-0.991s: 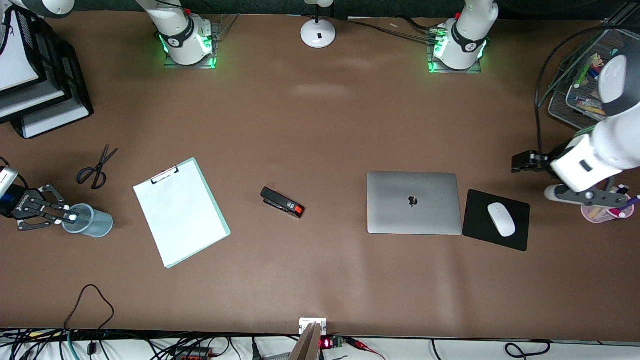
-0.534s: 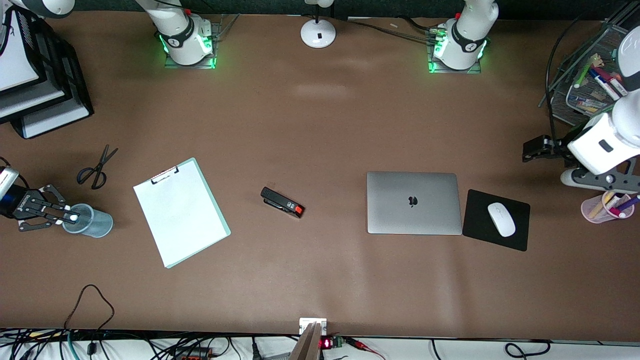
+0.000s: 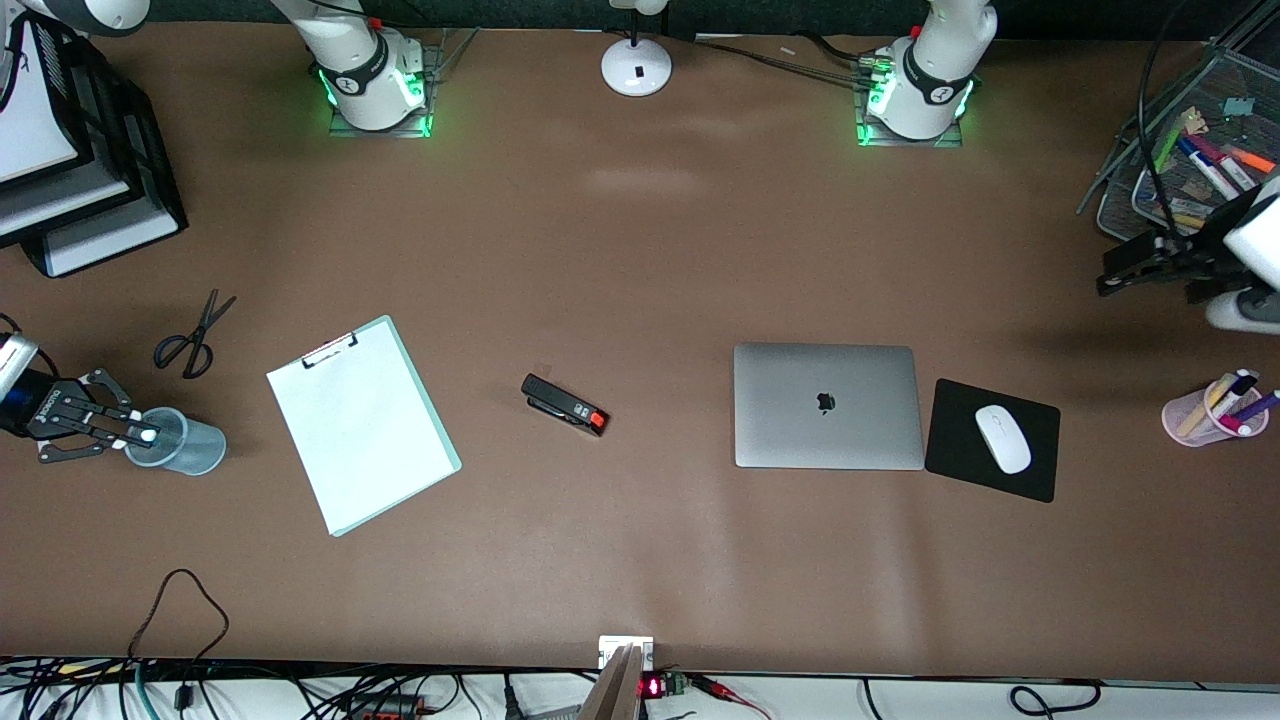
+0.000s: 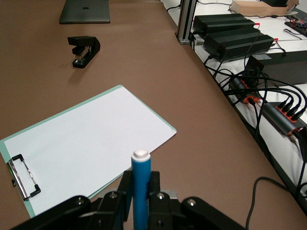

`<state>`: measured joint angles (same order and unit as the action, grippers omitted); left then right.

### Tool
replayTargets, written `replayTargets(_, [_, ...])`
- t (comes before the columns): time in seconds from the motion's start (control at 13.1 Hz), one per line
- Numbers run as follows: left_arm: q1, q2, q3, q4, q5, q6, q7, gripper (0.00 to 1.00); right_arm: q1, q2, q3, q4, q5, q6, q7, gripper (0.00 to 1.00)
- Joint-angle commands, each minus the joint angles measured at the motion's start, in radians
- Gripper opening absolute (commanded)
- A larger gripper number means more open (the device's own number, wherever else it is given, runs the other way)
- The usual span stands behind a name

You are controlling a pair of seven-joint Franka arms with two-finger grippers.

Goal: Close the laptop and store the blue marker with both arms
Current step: 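Carry the blue marker over the light blue cup with the right gripper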

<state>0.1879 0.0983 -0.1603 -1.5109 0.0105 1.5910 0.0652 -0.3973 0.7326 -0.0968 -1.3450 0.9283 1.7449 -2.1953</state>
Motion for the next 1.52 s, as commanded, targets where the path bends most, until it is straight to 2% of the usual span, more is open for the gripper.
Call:
replayTargets(0.0, [-0.138, -0.107, 0.163, -0.156, -0.024, 0.104, -0.033, 1.0, -0.024, 0.016, 0.014, 0.027, 0.021, -0.025, -0.017, 0.01])
replayTargets(0.15, [-0.156, -0.121, 0.194, -0.167, -0.021, 0.139, -0.036, 1.0, -0.025, 0.016, 0.014, 0.027, 0.021, -0.025, -0.015, 0.01])
replayTargets(0.38, [-0.159, -0.156, 0.194, -0.235, -0.018, 0.144, -0.024, 1.0, -0.026, 0.022, 0.014, 0.027, 0.023, -0.025, -0.017, 0.01])
replayTargets(0.69, [-0.174, -0.155, 0.197, -0.233, -0.021, 0.142, -0.031, 1.0, -0.026, 0.063, 0.012, 0.027, 0.076, -0.025, -0.052, 0.01])
replayTargets(1.14, [-0.165, -0.138, 0.189, -0.209, -0.018, 0.13, -0.021, 1.0, -0.032, 0.074, 0.012, 0.035, 0.08, -0.001, -0.075, 0.01])
replayTargets(1.45, [-0.165, -0.134, 0.188, -0.207, -0.018, 0.132, -0.027, 1.0, -0.034, 0.125, 0.012, 0.064, 0.08, 0.022, -0.075, 0.01])
